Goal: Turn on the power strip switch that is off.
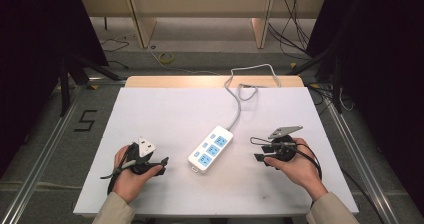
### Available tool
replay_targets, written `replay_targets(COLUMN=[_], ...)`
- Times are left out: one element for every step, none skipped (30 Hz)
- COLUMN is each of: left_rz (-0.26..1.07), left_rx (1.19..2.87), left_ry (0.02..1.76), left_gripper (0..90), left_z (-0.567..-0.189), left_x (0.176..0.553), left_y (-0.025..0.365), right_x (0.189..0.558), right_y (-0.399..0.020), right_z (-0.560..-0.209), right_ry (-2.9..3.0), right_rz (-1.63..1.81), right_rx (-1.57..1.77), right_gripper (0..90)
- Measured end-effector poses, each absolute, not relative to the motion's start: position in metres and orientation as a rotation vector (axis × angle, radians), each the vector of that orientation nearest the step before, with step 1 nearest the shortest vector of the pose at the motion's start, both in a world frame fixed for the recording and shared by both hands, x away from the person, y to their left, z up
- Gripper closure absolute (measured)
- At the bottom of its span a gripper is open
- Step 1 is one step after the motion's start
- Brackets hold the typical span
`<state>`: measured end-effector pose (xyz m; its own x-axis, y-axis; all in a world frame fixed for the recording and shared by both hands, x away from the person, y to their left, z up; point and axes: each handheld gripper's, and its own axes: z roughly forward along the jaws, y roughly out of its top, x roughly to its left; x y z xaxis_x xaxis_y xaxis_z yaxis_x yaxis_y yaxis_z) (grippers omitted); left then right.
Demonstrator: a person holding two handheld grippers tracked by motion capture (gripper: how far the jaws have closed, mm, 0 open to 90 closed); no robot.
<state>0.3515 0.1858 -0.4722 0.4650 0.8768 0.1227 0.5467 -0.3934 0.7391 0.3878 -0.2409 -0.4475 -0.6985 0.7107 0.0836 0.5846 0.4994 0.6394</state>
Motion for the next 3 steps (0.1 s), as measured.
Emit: replay_targets(left_rz=[0.677, 0.677, 0.675], left_rx=[2.088, 2.081, 2.079], left_ry=[1.18, 1.185, 1.189], left_gripper=[22.6, 22.5, 22.4], left_z=[-0.4724, -0.473, -0.4736], left_x=[0.3518, 0.3522, 0.3528], left_y=[0.186, 0.1858, 0.1859], right_x=[0.3869, 0.3861, 0.3856], right_y=[-0.2414, -0.2417, -0.2418], right_z=[-0.4483, -0.4489, -0.4497], right_ry=[2.548, 2.546, 2.538], right_rz=[0.983, 0.988, 0.994], right_rx=[1.114, 1.113, 1.111], right_gripper=[53.9, 52.7, 51.7])
